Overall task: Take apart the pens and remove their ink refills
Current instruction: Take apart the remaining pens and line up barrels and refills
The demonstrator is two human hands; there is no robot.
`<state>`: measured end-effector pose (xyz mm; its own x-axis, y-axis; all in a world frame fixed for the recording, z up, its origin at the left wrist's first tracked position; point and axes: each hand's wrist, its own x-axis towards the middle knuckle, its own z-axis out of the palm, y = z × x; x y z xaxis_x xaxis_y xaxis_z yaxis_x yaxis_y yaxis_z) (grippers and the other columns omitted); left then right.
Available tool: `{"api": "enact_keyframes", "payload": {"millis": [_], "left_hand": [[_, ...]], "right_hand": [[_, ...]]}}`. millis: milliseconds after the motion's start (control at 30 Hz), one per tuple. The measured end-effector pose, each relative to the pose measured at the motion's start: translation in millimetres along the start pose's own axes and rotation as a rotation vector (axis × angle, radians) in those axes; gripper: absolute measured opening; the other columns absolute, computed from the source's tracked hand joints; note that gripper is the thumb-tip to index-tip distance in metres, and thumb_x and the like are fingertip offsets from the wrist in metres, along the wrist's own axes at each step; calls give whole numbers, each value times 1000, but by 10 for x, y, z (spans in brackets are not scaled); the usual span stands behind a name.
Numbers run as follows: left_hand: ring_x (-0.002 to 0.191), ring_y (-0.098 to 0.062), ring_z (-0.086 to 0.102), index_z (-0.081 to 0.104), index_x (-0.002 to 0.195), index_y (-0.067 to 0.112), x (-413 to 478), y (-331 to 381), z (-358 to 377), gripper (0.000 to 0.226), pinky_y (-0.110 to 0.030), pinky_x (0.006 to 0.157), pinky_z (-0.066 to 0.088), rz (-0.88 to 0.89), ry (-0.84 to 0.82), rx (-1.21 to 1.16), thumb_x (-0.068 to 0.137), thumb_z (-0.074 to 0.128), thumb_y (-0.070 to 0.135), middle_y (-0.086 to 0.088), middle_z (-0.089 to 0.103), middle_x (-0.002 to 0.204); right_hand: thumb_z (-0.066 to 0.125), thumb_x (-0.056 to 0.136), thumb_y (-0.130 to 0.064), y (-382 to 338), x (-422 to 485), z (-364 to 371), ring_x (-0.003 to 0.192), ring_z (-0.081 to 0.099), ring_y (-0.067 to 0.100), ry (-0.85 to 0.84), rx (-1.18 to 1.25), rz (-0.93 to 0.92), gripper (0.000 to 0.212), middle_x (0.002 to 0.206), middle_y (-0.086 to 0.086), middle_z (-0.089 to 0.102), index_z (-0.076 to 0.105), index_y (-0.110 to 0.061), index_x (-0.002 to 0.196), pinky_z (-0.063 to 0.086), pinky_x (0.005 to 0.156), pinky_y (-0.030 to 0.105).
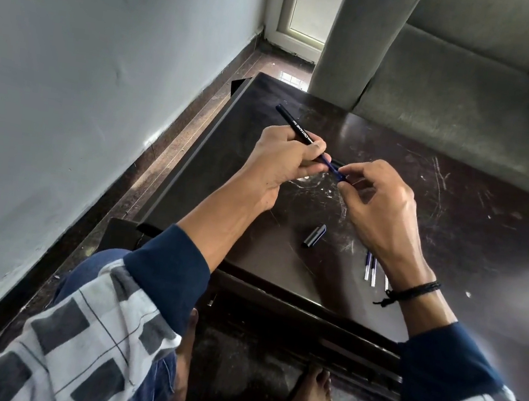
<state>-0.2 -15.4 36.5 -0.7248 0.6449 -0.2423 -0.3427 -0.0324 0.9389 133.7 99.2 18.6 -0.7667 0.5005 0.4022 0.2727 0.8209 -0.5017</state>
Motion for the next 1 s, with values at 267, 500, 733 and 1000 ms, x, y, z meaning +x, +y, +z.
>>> {"api": "enact_keyframes", "payload": {"millis": [267, 500, 733, 1000], "left_hand": [[76, -15, 75, 72, 93, 0, -17, -61, 49, 3, -26, 77, 62, -11, -81, 24, 90, 71, 1, -8, 75, 80], [76, -19, 74, 73, 94, -4, -4, -39, 38, 9, -30, 81, 62, -20, -70, 13, 88, 75, 2, -11, 73, 82], [75, -19, 75, 72, 99, -7, 24, -90, 42, 17, -29, 77, 62, -29, -43, 8, 87, 76, 3, -13, 74, 84], [71, -14, 72, 72, 97, -8, 26, -99, 66, 12, -25, 76, 62, -24, -75, -17, 87, 74, -1, -10, 71, 80]], "right_hand": [[73, 92, -15, -68, -24, 10, 83, 67, 12, 53, 62, -42, 19, 101, -6, 68, 73, -18, 111, 56, 77, 31], [74, 91, -12, -86, -28, 6, 83, 65, 8, 115, 73, -57, 10, 98, -5, 68, 73, -15, 100, 51, 76, 16], [72, 94, -12, -57, -44, 26, 82, 65, 19, 122, -37, -216, 9, 98, 4, 69, 74, -7, 101, 55, 71, 34], [71, 92, -7, -61, -6, 10, 91, 68, 2, 97, 202, 26, 15, 97, -6, 74, 77, -15, 103, 49, 81, 10]]}}
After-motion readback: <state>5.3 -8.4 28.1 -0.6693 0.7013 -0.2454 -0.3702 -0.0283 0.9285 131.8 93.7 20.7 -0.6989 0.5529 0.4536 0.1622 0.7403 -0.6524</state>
